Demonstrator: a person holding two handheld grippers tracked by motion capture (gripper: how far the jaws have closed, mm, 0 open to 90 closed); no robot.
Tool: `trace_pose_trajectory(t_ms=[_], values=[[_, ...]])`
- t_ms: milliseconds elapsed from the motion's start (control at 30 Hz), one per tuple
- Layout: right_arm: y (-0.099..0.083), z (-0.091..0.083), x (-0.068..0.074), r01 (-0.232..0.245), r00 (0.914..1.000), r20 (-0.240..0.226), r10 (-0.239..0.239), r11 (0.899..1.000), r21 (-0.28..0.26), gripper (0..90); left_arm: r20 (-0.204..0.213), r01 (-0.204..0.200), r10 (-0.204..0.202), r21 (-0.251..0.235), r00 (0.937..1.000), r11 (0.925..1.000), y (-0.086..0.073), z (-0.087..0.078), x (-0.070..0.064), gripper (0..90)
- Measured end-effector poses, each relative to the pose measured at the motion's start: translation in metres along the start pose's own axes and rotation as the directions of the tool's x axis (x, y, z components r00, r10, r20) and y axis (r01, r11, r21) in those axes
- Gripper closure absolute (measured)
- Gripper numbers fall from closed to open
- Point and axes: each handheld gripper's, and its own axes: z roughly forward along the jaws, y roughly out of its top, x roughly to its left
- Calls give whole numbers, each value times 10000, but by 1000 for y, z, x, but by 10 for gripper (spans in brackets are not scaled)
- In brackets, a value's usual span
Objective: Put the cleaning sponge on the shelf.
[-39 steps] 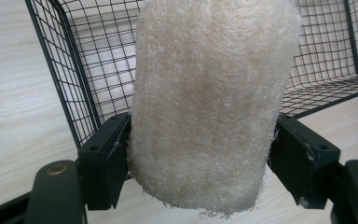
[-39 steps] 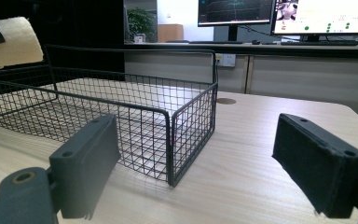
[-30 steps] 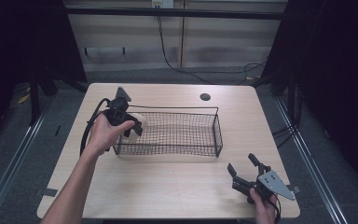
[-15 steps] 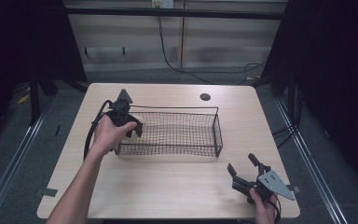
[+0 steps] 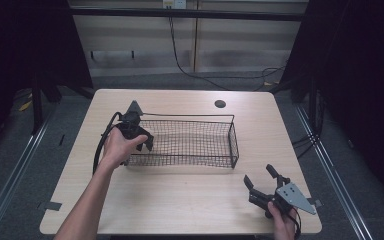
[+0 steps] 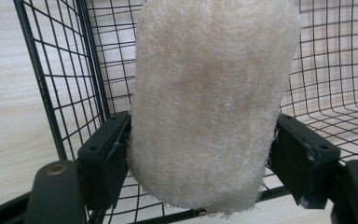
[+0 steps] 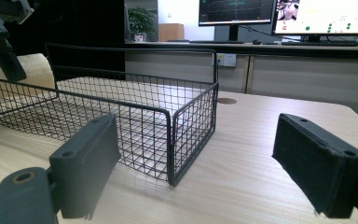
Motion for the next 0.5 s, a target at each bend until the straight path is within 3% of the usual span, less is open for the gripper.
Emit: trace_pose_trajectory(t_ms=[200, 500], values=[[0, 0, 0, -61, 10000, -10, 61, 10000, 7, 138, -92, 304, -303, 65, 9995, 9995, 0, 7, 3, 262], [0, 0, 0, -25, 10000, -9, 25, 10000, 6, 138, -178, 176, -172, 244, 9997, 9995, 1, 16, -1, 261]])
